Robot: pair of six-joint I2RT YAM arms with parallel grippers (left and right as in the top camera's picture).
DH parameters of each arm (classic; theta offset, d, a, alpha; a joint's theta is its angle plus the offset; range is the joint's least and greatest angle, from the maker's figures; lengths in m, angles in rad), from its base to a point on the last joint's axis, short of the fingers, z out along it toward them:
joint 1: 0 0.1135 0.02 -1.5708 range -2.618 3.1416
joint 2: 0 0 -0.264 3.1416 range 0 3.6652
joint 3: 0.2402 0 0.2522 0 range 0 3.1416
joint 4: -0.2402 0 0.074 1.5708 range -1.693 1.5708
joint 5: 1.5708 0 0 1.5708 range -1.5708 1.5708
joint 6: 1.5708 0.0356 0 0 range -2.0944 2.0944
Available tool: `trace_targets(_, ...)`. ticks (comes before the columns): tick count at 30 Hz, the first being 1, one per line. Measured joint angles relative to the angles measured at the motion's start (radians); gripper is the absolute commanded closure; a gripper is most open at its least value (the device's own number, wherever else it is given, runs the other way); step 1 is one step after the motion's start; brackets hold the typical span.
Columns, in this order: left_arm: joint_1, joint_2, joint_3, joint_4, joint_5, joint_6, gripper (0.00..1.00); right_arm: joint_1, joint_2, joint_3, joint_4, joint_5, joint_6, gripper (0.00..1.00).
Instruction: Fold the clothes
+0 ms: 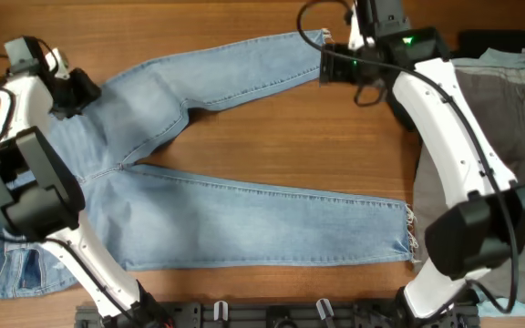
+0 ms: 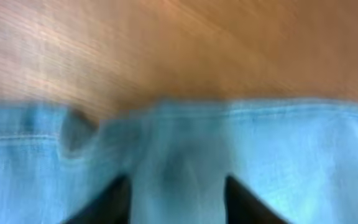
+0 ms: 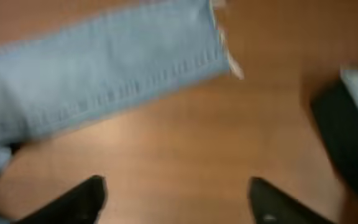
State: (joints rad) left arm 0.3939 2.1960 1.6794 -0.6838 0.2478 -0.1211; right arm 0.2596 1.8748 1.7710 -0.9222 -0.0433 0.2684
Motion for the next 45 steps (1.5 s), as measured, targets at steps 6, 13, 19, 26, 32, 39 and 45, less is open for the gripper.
trace_targets(6,0.0,-0.174,0.022,-0.405,-0.035,0.041,0.26,-0.002,0.272,-0.001,0.344,0.008,-0.108,0.1)
trace_targets(13,0.0,-0.19,0.023,-0.649,-0.053,0.056,0.41,-0.074,0.417,-0.004,0.539,0.039,-0.197,0.15)
trace_targets(19,0.0,-0.341,0.023,-0.762,-0.08,0.037,0.39,-0.123,0.49,-0.004,0.56,-0.054,-0.214,0.21)
trace_targets(26,0.0,-0.481,0.023,-0.854,-0.207,-0.058,0.4,-0.114,0.5,-0.002,0.568,-0.166,-0.23,0.82)
trace_targets(32,0.0,-0.617,0.023,-0.858,-0.236,-0.086,0.27,-0.121,0.513,0.004,0.597,-0.142,-0.217,0.96)
trace_targets(39,0.0,-0.648,0.023,-0.843,-0.283,-0.095,0.21,-0.269,0.482,0.057,0.586,-0.006,-0.182,0.65)
trace_targets(45,0.0,-0.651,0.005,-0.756,-0.264,-0.1,0.89,-0.372,0.365,0.058,0.459,-0.027,-0.126,0.26)
